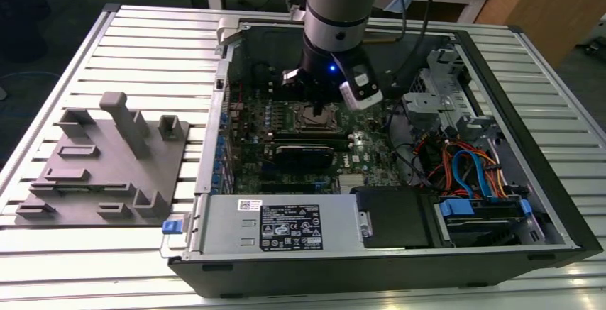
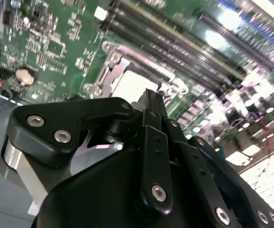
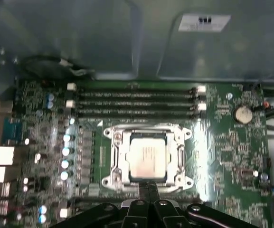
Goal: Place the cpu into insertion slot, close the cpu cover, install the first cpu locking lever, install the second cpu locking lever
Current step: 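Install the second cpu locking lever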
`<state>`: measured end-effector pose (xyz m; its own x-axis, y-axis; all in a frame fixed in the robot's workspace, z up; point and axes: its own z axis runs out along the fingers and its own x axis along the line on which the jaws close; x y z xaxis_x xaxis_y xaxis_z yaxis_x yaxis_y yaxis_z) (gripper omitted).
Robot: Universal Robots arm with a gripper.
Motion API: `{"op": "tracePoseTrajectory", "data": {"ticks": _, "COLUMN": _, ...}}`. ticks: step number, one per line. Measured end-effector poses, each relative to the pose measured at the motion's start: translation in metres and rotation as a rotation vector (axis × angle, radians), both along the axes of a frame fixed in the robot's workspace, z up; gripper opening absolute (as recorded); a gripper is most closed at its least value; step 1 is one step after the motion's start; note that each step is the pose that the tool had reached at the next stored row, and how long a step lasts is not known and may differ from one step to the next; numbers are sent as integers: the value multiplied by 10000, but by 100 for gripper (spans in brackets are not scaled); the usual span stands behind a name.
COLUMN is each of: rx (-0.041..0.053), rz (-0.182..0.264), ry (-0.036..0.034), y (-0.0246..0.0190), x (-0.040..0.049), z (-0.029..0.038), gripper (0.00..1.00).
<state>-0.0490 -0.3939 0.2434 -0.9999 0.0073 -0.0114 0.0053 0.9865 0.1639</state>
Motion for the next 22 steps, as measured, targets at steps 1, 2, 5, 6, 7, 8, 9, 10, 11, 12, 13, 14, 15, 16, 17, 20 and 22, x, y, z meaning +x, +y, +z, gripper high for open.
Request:
{"op": "tracePoseTrajectory", "data": {"ticks": 1, "rx": 8, "rz": 0, "ry": -1, "y": -35, "x": -3, "z": -1, "gripper": 11}}
{"op": "tracePoseTrajectory", "data": {"ticks": 2, "rx": 14, "rz": -1, "ry": 0, "y": -65, "x": -5, "z": -3, "gripper": 11}}
{"op": "tracePoseTrajectory", "data": {"ticks": 5, "rx": 38, "rz": -1, "ry": -1, "y": -134, "x": -21, "z": -12, "gripper": 11}}
{"op": "tracePoseTrajectory", "data": {"ticks": 6, "rx": 47, "rz": -1, "ry": 0, "y": -147, "x": -33, "z": -16, "gripper": 11}}
{"op": "tracePoseTrajectory", "data": {"ticks": 7, "rx": 62, "rz": 0, "ry": 0, "y": -156, "x": -49, "z": -23, "gripper": 11}}
{"op": "tracePoseTrajectory", "data": {"ticks": 8, "rx": 74, "rz": 1, "ry": -1, "y": -160, "x": -68, "z": -31, "gripper": 11}}
{"op": "tracePoseTrajectory", "data": {"ticks": 9, "rx": 86, "rz": 1, "ry": -1, "y": -162, "x": -88, "z": -40, "gripper": 11}}
{"op": "tracePoseTrajectory", "data": {"ticks": 10, "rx": 99, "rz": 0, "ry": -1, "y": -163, "x": -106, "z": -49, "gripper": 11}}
{"op": "tracePoseTrajectory", "data": {"ticks": 11, "rx": 113, "rz": 0, "ry": -1, "y": -165, "x": -124, "z": -56, "gripper": 11}}
{"op": "tracePoseTrajectory", "data": {"ticks": 12, "rx": 130, "rz": -1, "ry": -1, "y": -166, "x": -141, "z": -65, "gripper": 11}}
{"op": "tracePoseTrajectory", "data": {"ticks": 13, "rx": 147, "rz": 0, "ry": -1, "y": -167, "x": -155, "z": -74, "gripper": 11}}
{"op": "tracePoseTrajectory", "data": {"ticks": 14, "rx": 162, "rz": 0, "ry": 0, "y": -169, "x": -170, "z": -84, "gripper": 11}}
{"op": "tracePoseTrajectory", "data": {"ticks": 15, "rx": 173, "rz": 0, "ry": -1, "y": -171, "x": -179, "z": -95, "gripper": 11}}
{"op": "tracePoseTrajectory", "data": {"ticks": 16, "rx": 183, "rz": 0, "ry": 0, "y": -174, "x": -186, "z": -106, "gripper": 11}}
{"op": "tracePoseTrajectory", "data": {"ticks": 17, "rx": 197, "rz": 1, "ry": 1, "y": -180, "x": -190, "z": -117, "gripper": 11}}
{"op": "tracePoseTrajectory", "data": {"ticks": 20, "rx": 325, "rz": 0, "ry": -1, "y": -225, "x": -194, "z": -144, "gripper": 11}}
{"op": "tracePoseTrajectory", "data": {"ticks": 22, "rx": 428, "rz": 1, "ry": 0, "y": -261, "x": -195, "z": -158, "gripper": 11}}
